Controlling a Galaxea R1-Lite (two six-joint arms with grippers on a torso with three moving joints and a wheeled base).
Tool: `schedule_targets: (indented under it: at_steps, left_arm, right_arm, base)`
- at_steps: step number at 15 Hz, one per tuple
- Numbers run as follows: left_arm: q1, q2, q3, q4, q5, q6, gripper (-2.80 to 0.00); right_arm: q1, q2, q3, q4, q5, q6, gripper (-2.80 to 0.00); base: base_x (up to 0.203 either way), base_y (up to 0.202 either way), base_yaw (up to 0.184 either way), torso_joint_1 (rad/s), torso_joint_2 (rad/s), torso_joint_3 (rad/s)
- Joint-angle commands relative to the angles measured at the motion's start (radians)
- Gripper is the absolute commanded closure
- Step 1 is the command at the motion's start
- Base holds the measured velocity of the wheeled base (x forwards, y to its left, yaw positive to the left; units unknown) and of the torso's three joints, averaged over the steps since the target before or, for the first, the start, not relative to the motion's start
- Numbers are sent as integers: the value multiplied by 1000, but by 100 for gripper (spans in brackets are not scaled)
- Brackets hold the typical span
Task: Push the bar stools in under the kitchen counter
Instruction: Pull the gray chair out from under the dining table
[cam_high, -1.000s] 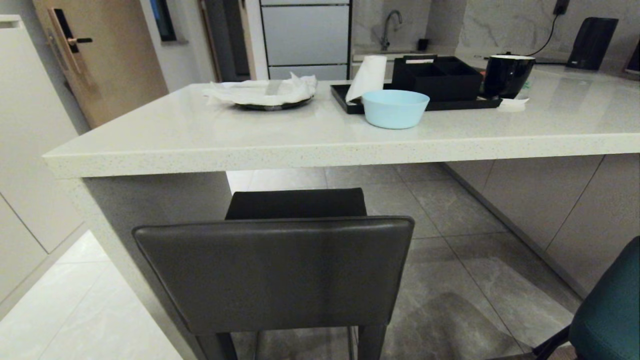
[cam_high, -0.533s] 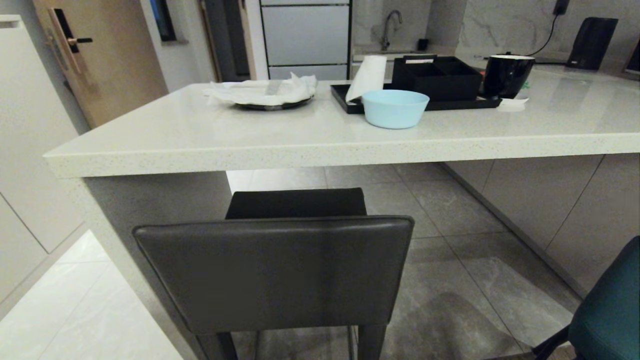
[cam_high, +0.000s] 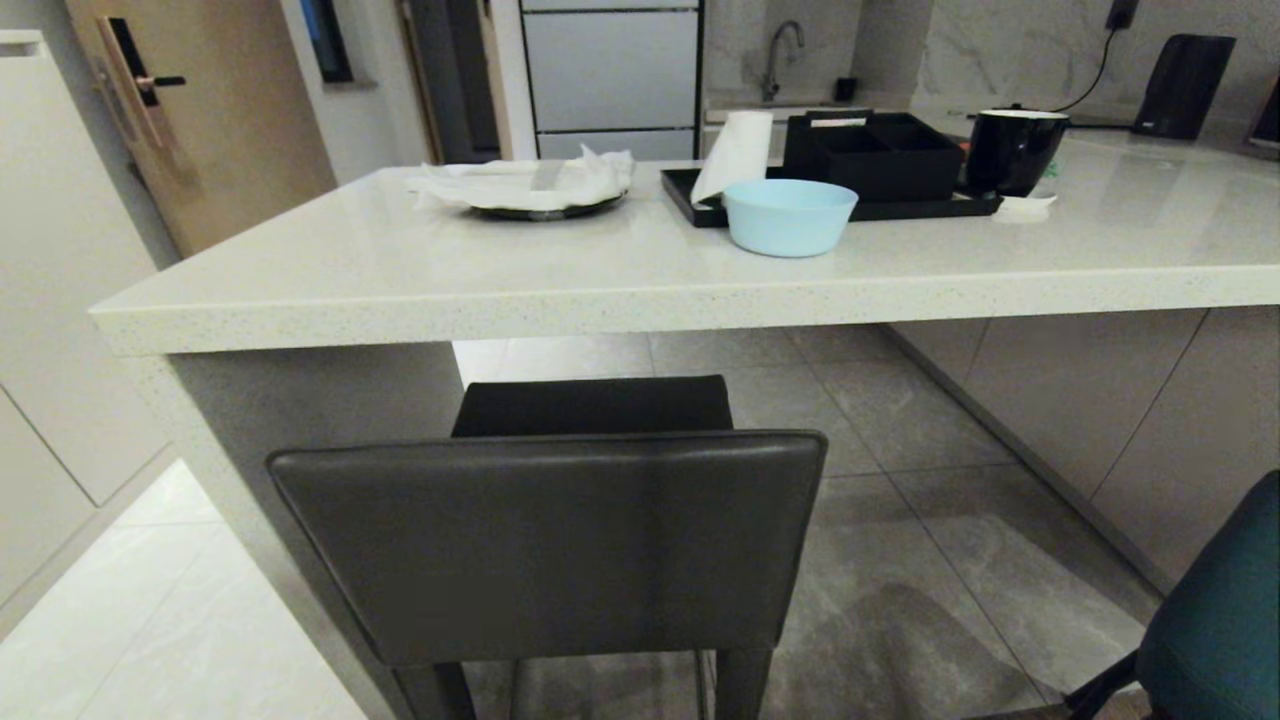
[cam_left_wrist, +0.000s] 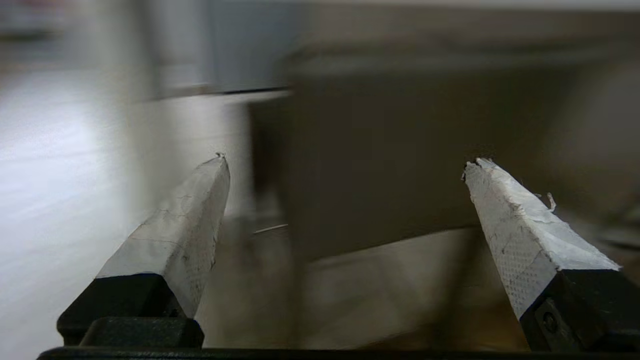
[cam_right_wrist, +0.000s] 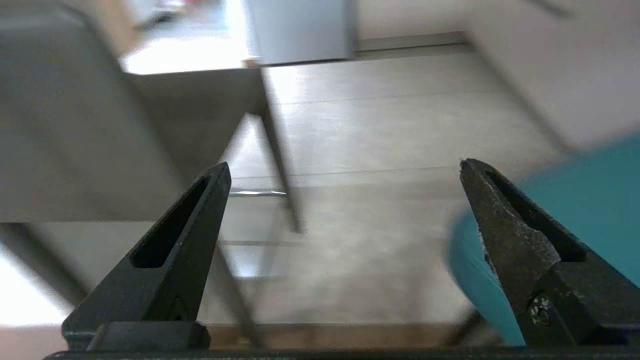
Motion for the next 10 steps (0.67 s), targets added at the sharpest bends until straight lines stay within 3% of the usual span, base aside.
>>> schedule_targets:
  at_steps: [1,3,4,6,10]
  left_arm:
    - [-120,182,-47,-67,-55,-50,-280]
    - [-285,257,17,-220,-123,-117,-280]
    - [-310,302,80,-317,-193,-144,-280]
    - [-298,396,133,-410,-269,-170,-280]
    - [-251,529,95,-551,-285,-178,-280]
  right_arm:
    - [33,153,-21,-77,78,12,-280]
    - [44,238,3,-146,280,22,-280]
    - [49,288,9,-159,346,26,-280]
    - [71,388,19,-217,432,33,-280]
    - [103,570,-5,-393,513,34,-280]
  base:
    - [0,0,0,0,0,0]
    - [0,0,0,0,0,0]
    - [0,0,0,0,0,0]
    - [0,0,0,0,0,0]
    - [0,0,0,0,0,0]
